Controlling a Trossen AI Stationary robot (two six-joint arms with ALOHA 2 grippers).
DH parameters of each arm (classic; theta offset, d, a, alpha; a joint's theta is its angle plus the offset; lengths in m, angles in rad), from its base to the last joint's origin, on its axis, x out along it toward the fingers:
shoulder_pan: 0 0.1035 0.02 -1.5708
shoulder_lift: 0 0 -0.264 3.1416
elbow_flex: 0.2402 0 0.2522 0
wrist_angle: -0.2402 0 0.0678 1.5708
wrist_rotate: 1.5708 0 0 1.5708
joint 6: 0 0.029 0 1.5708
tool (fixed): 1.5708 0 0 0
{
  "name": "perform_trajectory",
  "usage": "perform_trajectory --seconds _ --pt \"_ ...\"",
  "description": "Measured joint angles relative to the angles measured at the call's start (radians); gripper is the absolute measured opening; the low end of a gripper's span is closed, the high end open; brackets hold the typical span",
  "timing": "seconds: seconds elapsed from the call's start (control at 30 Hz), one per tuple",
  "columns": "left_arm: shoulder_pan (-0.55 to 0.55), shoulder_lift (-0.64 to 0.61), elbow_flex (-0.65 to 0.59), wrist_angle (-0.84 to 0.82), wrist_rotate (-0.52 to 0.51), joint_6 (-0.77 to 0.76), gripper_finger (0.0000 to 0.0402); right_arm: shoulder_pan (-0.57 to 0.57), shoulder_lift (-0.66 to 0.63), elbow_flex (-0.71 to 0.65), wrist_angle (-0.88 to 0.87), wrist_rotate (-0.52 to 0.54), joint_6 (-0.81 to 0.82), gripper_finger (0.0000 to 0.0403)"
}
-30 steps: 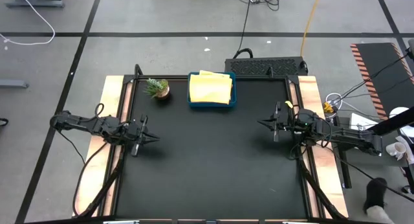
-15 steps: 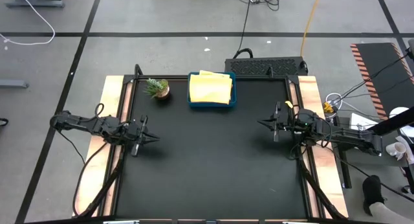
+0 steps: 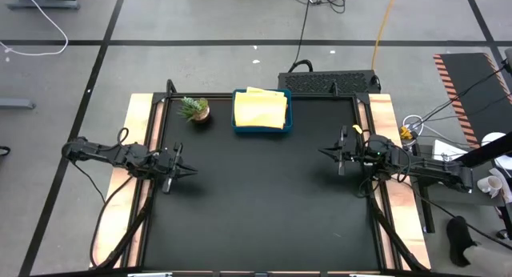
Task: Fold microfiber towels
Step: Return to Home Position
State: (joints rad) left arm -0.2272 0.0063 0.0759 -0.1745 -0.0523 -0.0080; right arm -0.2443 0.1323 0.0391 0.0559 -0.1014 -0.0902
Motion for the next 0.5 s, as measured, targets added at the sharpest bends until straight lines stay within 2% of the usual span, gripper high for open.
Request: perform_trajectory --seconds 0.5 --pt "0.000 0.000 0.000 0.000 0.000 0.000 0.0035 0.000 0.000 0.000 0.000 0.000 0.000 0.0000"
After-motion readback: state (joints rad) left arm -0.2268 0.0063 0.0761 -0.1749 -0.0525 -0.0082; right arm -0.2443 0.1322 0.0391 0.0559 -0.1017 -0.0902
